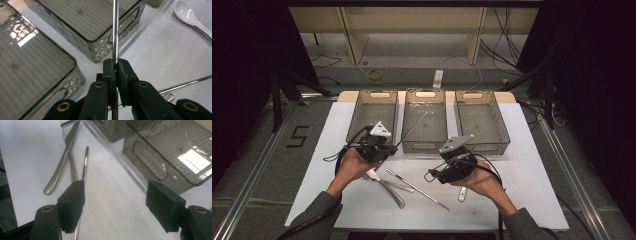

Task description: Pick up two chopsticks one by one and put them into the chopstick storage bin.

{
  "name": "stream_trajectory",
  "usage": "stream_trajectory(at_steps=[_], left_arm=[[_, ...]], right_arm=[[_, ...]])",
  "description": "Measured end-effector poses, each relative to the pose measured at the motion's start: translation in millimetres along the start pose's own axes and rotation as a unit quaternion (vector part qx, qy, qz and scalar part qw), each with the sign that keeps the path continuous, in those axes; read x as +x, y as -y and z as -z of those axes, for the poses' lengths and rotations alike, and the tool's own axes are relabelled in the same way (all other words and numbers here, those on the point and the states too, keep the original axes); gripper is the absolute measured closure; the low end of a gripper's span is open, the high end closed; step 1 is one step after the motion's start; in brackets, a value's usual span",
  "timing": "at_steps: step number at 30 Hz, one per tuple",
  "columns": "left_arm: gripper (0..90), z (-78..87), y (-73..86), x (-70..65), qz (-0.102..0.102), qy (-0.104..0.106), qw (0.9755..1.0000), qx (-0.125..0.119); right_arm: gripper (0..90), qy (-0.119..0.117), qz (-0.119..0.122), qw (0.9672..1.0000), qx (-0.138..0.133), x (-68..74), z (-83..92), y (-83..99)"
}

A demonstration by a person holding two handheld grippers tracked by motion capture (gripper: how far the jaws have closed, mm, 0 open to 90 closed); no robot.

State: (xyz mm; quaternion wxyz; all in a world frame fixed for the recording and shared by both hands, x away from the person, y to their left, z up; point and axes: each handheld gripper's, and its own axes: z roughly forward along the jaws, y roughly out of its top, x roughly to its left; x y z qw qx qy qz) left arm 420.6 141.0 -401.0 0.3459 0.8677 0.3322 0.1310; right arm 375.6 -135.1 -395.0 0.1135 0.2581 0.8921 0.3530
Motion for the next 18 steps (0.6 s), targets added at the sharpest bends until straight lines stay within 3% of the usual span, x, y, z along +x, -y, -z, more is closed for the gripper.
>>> stream_trajectory(at_steps=[5,15,18], left_arm=[[84.9,6.7,-0.7,14.8,0.035,-0.003,0.9994,-0.003],[84.9,19.4,-5.5,47.8,0.08,-0.029,0.9963,-0.007],[84.9,20.3,-9.3,57.4,0.09,-0.033,0.9953,-0.007]], right_arm=[[30.4,-0.003,0.003,0.9998,0.02,8.4,-10.4,7.1],[28.9,-0.014,0.007,0.9991,0.041,17.2,-22.7,16.8],[28.9,-0.01,-0.002,0.9992,0.039,20.1,-24.7,17.4]])
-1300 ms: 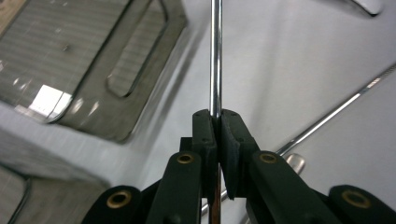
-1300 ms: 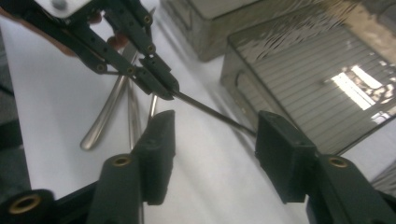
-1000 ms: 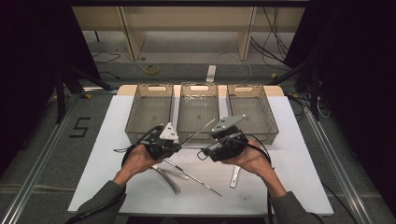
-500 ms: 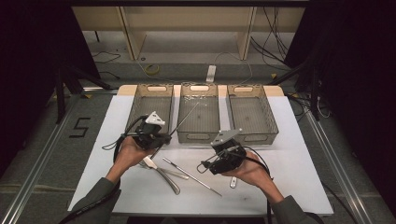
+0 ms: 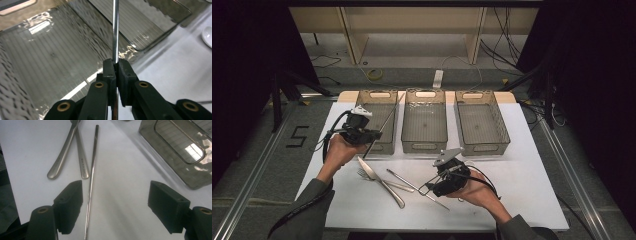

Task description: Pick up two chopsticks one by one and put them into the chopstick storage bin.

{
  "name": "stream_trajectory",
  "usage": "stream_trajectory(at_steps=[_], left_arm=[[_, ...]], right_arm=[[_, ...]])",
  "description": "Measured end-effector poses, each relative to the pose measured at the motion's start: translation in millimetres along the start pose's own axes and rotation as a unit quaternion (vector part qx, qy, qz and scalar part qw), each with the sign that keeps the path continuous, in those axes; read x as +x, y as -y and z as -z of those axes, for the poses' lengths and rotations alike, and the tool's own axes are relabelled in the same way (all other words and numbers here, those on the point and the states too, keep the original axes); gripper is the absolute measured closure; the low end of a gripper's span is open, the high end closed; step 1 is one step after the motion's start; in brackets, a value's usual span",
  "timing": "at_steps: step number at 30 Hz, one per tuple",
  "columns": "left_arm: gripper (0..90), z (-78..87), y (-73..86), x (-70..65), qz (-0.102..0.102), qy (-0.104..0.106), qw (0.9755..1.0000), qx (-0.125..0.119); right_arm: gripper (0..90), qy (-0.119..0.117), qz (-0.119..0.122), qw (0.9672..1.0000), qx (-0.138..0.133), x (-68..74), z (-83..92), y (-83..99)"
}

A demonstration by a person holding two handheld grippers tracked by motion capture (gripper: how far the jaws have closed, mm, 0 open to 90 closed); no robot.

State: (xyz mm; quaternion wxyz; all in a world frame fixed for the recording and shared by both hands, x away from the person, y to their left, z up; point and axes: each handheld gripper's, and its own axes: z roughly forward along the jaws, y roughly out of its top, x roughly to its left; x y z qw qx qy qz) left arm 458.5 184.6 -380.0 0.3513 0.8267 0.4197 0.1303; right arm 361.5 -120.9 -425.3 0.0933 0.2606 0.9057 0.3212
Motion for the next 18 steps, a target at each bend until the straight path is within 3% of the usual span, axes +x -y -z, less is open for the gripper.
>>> stream_trajectory(at_steps=[7,8,9,18], left_arm=[[84.9,-3.2,-14.0,17.7,0.019,-0.023,0.9995,0.001],[84.9,-4.1,-15.6,19.8,0.02,-0.025,0.9995,0.002],[84.9,-4.9,-17.0,21.5,0.022,-0.028,0.9994,0.002],[84.9,-6.6,-30.6,37.3,0.037,-0.042,0.9984,0.0]], right_arm=[[28.9,-0.011,0.017,0.9997,0.014,3.3,-4.4,1.9],[28.9,-0.011,0.009,0.9998,0.012,4.9,-5.4,1.8],[28.9,-0.013,0.021,0.9995,0.017,4.2,-5.4,2.3],[28.9,-0.017,0.022,0.9994,0.019,5.2,-7.3,3.3]])
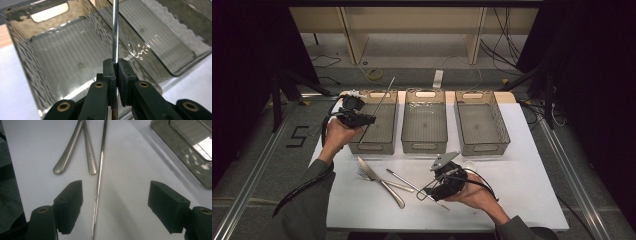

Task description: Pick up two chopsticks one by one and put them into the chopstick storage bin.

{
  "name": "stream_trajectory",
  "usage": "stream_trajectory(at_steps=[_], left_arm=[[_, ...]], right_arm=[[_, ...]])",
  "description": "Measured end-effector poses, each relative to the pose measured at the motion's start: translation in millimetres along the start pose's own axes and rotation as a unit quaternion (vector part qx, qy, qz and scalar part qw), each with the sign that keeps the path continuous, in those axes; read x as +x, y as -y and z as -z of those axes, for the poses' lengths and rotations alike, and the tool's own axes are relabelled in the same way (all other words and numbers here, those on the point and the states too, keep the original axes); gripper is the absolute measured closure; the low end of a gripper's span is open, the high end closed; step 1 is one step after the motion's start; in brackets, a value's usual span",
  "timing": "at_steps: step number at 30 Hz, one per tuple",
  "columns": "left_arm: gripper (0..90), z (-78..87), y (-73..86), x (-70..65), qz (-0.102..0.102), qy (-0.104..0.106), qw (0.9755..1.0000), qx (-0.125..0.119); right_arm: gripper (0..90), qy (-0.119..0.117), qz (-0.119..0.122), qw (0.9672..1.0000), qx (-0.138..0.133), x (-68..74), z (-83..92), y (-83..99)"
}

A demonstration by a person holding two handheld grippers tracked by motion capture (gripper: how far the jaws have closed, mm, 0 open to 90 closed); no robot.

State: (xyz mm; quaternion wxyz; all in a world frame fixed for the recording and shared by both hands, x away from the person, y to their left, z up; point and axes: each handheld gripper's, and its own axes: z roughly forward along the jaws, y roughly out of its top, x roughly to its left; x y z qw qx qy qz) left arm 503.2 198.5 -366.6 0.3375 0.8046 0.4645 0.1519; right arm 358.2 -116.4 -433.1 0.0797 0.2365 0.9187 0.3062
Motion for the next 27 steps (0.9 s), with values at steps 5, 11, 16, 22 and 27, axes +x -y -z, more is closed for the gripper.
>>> stream_trajectory(at_steps=[5,11,16,22,27], left_arm=[[84.8,-4.1,-6.0,8.7,0.01,-0.01,0.9999,-0.004],[84.8,-13.7,-6.1,14.6,0.02,-0.024,0.9995,0.0],[84.7,-22.5,-3.0,20.8,0.029,-0.033,0.999,0.004],[84.6,-30.6,-2.5,22.7,0.034,-0.041,0.9985,0.011],[83.4,-35.9,2.7,27.2,0.052,-0.043,0.9977,0.012]], right_arm=[[28.9,-0.002,-0.013,0.9999,0.0,3.1,-1.7,-0.7],[28.9,-0.005,0.001,1.0,0.006,2.4,-3.0,-0.2],[28.9,-0.006,0.003,0.9999,0.01,3.5,-4.2,-0.3],[28.9,-0.008,0.006,0.9999,0.013,3.5,-6.7,-0.3],[29.1,-0.007,-0.004,0.9998,0.02,3.4,-7.7,-0.5]])
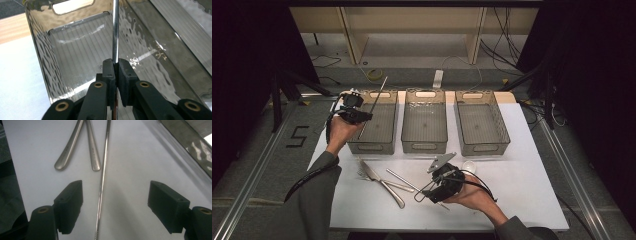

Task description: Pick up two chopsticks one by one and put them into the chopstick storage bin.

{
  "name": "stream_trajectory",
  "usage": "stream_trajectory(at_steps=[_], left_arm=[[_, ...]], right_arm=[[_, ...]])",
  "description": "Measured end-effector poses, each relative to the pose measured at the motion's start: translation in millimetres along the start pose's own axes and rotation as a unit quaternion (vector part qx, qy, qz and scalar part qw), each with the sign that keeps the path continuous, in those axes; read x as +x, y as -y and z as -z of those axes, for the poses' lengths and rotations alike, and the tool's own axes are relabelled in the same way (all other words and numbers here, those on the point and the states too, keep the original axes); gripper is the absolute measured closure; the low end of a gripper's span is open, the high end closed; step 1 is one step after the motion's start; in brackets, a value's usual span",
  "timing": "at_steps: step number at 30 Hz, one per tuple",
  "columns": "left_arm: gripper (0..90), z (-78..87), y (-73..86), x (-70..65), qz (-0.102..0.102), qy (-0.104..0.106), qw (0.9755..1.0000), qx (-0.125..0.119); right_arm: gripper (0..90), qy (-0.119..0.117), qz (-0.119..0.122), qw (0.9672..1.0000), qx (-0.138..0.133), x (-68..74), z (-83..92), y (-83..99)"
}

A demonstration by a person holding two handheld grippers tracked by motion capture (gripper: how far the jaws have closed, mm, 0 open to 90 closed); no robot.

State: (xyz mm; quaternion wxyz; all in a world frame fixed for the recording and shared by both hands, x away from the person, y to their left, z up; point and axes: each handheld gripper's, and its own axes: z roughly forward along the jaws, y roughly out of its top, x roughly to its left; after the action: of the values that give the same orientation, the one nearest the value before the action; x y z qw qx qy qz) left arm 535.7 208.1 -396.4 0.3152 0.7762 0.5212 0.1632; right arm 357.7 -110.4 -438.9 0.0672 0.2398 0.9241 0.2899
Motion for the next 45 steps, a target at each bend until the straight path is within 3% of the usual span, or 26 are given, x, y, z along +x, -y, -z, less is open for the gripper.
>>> stream_trajectory(at_steps=[1,4,6,9,12,13,14,19,22,25,27,38,45], left_arm=[[82.9,-1.5,1.0,0.9,0.005,0.005,1.0,0.002],[66.7,-3.6,1.9,1.2,0.003,-0.011,0.9998,0.019],[60.3,0.0,2.1,2.5,0.02,0.003,0.9997,0.013],[46.8,12.8,2.1,-0.2,0.04,0.023,0.9989,-0.002],[36.4,30.8,4.4,-11.9,0.008,0.02,0.9997,-0.009],[33.3,36.5,6.7,-15.0,0.008,0.027,0.9995,-0.015],[31.1,41.9,9.4,-17.7,0.007,0.033,0.9992,-0.023],[24.5,57.9,27.7,-31.9,-0.011,0.062,0.9972,-0.041],[20.1,63.6,32.2,-39.1,-0.036,0.067,0.9966,-0.033],[19.5,70.9,37.7,-43.2,-0.038,0.091,0.9938,-0.051],[18.7,72.2,43.3,-48.3,-0.048,0.094,0.9929,-0.056],[16.3,70.4,86.6,-63.1,-0.045,0.125,0.987,-0.091],[16.4,73.4,102.8,-69.4,-0.048,0.135,0.9836,-0.109]], right_arm=[[29.2,-0.001,0.003,1.0,0.004,-1.0,-0.7,0.3],[30.0,-0.005,-0.007,0.9997,0.022,-2.1,-3.2,0.0],[30.6,-0.005,-0.02,0.9993,0.031,-2.1,-4.3,-0.7],[31.4,-0.007,-0.014,0.9989,0.044,-4.4,-5.3,-2.4],[33.3,-0.009,-0.017,0.9981,0.058,-5.6,-6.3,-7.1],[34.2,-0.01,-0.025,0.9978,0.06,-4.8,-7.5,-9.5],[34.6,-0.014,-0.016,0.9975,0.067,-5.4,-8.8,-11.3],[37.8,-0.016,-0.004,0.9959,0.09,-2.9,-16.8,-19.9],[39.7,-0.025,0.0,0.9951,0.096,-2.5,-21.6,-22.3],[43.6,-0.023,0.001,0.9944,0.104,-2.0,-26.2,-24.1],[45.7,-0.022,0.008,0.9933,0.113,-2.3,-29.0,-25.2],[58.7,-0.026,0.02,0.9901,0.137,-2.4,-39.7,-27.5],[64.8,-0.032,0.027,0.9896,0.138,0.4,-43.4,-29.3]])
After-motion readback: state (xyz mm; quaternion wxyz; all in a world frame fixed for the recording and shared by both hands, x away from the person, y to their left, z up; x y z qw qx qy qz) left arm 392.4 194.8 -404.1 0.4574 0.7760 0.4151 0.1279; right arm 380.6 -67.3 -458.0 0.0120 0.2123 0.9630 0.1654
